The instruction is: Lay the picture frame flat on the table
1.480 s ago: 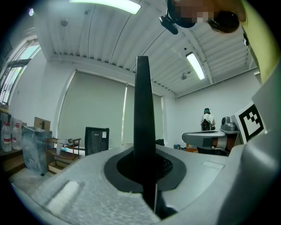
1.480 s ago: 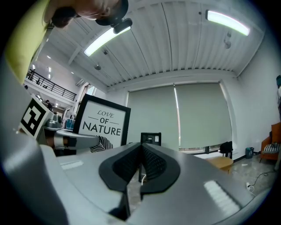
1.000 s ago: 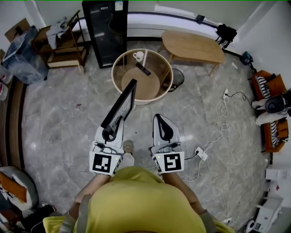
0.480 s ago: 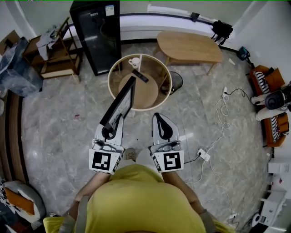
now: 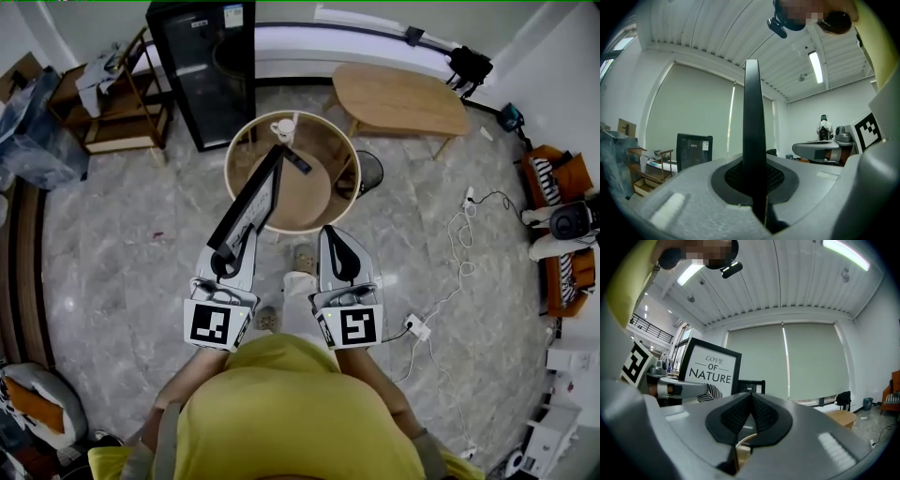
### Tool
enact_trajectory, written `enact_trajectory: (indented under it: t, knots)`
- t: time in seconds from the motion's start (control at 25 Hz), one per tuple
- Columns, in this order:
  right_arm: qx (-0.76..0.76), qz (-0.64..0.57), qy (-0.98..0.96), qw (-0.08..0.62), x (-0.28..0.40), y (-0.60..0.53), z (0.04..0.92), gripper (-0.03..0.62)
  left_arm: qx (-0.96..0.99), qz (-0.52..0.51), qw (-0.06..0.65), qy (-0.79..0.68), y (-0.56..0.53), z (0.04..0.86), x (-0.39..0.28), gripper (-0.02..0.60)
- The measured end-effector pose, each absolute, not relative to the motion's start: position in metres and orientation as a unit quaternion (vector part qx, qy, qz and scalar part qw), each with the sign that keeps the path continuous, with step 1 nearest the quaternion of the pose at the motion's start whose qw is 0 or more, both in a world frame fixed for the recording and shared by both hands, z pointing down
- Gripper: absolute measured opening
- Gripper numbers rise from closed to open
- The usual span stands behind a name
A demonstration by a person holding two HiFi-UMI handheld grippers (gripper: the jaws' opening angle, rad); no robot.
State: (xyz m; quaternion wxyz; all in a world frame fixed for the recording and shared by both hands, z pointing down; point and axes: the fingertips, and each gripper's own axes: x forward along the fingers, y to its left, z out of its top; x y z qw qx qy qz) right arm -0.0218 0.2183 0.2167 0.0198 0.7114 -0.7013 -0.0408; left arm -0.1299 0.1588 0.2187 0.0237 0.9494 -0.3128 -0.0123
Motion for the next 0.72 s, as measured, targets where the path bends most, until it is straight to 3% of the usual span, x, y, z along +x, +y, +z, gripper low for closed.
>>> enact_trajectory:
  t: [0.72]
  knots:
    - [0.65,-0.035,-0.758,0.034,0.081,0.053,0.221,-0.003,0.926,-0.007,0.014,-0.378,0.013,0.214,-0.028,0.008]
